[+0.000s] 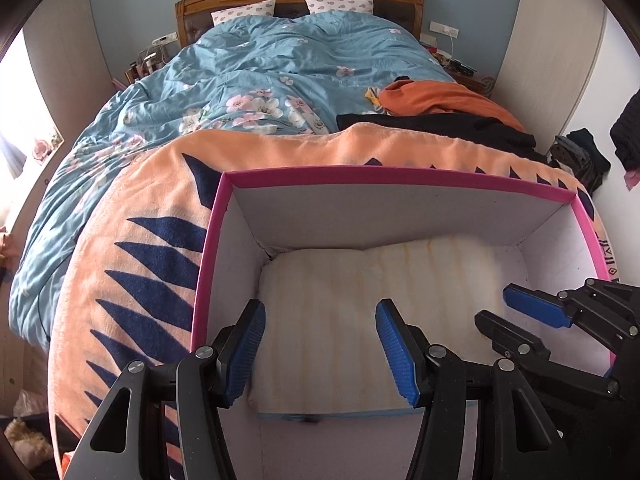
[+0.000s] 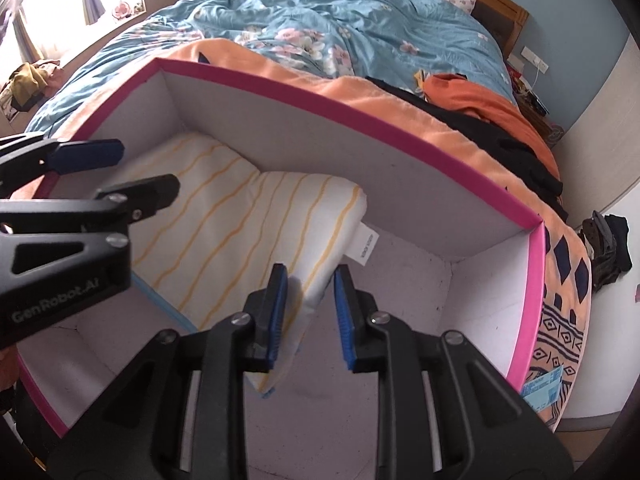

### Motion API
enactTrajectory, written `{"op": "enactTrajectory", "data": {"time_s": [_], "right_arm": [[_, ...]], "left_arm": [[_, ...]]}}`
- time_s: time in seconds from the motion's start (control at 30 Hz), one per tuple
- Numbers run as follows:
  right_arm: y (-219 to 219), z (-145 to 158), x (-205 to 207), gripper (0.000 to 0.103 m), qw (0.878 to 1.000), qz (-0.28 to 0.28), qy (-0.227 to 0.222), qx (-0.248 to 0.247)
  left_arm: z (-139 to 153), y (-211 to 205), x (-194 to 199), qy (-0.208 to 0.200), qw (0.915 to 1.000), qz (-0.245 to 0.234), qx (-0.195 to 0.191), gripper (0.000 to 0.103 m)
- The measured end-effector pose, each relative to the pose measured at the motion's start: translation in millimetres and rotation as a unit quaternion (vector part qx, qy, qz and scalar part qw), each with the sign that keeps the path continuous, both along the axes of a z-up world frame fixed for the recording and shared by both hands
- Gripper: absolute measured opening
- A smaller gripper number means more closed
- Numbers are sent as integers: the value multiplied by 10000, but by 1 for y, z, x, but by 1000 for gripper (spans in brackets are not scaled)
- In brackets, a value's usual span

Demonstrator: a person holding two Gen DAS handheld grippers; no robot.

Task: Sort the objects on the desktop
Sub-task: 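Open the right gripper to lay the pouch flat in the box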

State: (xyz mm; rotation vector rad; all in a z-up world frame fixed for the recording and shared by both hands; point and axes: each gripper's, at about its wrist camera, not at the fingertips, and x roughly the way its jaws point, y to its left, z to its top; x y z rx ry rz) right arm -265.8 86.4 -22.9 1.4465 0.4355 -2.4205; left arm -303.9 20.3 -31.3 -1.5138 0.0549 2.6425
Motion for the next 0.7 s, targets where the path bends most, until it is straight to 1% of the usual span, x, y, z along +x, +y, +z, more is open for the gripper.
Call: {"op": "enactTrajectory", "data": {"time_s": [0.2, 0.27, 0.33, 0.37, 0.43, 0.53, 0.6, 0.7], "right_arm": [[1, -1, 3, 26, 10000, 53, 17, 3], [3, 2, 8, 27, 9999, 37, 66, -113], [6, 3, 13, 32, 9993, 26, 34, -363], [6, -1, 17, 37, 9990, 56, -51, -448], [4, -9, 23, 37, 9986, 96, -271, -455], [9, -4, 32, 37, 9963, 95, -241, -814], [9, -5, 38, 37, 9960, 126, -271, -836], [7, -5, 48, 37, 9952, 254, -288, -896]], "left_arm": [[-1, 1, 4, -10, 10000, -71, -55, 59], [-2, 1, 7, -15, 9999, -102, -58, 59], [-3, 0, 10, -45, 9999, -143, -57, 59], [-4, 0, 12, -66, 9998, -166, -68, 59], [-5, 1, 17, -77, 9995, -253, -145, 59], [-6, 2, 25, -123, 9992, -301, -211, 59], [-7, 3, 31, -147, 9990, -334, -272, 59], [-8, 2, 45, -121, 9991, -357, -201, 59]]}}
